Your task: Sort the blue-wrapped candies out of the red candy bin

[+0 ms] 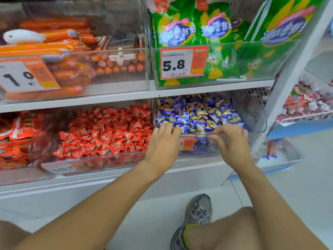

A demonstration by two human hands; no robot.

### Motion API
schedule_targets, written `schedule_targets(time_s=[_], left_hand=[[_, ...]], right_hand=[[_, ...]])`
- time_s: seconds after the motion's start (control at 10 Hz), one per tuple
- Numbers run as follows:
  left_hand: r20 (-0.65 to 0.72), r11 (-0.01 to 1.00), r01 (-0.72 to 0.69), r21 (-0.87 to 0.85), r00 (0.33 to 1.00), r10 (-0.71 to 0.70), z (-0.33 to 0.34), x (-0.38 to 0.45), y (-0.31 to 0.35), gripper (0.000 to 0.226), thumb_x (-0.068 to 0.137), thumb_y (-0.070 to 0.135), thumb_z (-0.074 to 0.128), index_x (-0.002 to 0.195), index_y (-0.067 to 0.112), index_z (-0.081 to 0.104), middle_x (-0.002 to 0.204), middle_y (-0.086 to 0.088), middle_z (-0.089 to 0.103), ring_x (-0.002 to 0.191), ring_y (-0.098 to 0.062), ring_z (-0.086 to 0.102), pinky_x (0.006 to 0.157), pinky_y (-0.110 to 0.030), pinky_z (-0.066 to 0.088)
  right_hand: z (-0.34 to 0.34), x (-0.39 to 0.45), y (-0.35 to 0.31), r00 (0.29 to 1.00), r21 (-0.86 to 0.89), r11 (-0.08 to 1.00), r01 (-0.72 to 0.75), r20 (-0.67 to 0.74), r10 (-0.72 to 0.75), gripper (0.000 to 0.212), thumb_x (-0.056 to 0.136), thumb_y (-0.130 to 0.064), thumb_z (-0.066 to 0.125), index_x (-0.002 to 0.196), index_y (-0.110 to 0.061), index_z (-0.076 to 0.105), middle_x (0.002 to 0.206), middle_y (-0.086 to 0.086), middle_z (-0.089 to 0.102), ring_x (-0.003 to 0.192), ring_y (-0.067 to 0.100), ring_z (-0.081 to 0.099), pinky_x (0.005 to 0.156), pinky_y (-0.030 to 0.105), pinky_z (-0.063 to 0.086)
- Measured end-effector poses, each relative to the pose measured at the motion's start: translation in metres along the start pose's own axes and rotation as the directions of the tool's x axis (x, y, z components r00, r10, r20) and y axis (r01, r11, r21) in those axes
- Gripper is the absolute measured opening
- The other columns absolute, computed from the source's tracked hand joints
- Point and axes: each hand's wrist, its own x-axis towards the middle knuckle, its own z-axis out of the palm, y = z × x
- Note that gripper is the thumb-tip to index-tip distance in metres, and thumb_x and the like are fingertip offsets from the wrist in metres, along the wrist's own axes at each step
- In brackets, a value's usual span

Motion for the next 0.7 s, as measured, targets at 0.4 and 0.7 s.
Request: schedule_targets(time_s=[0.4,0.7], left_hand=[[0.159,0.999,0.004,-0.033,0.987,0.001,0.019,-0.018,0.024,0.023,0.092,0.024,0.053,0.110,0.012,0.056,0.108,-0.006,0.057,0.098,-0.025,0.052,0.087,-0.035,0.040],[0.280,0.992,0.003,-0.127,0.959,0.033,-0.002,-0.030,0.026,0.063,0.089,0.013,0.052,0.148,0.009,0.029,0.139,-0.011,0.041,0.127,-0.029,0.039,0.109,-0.037,0.031]], right_hand=[[0.021,-0.009,0.016,0.991,-0.057,0.998,-0.025,0.127,0.032,0.015,0.093,-0.009,0.062,0.085,-0.021,0.065,0.085,0.000,0.062,0.084,0.024,0.056,0.101,0.039,0.026],[0.032,-0.021,-0.013,0.979,-0.153,0.984,-0.094,0.167,0.120,0.020,0.089,-0.004,0.060,0.103,-0.013,0.070,0.100,0.009,0.069,0.103,0.031,0.059,0.118,0.049,0.018]])
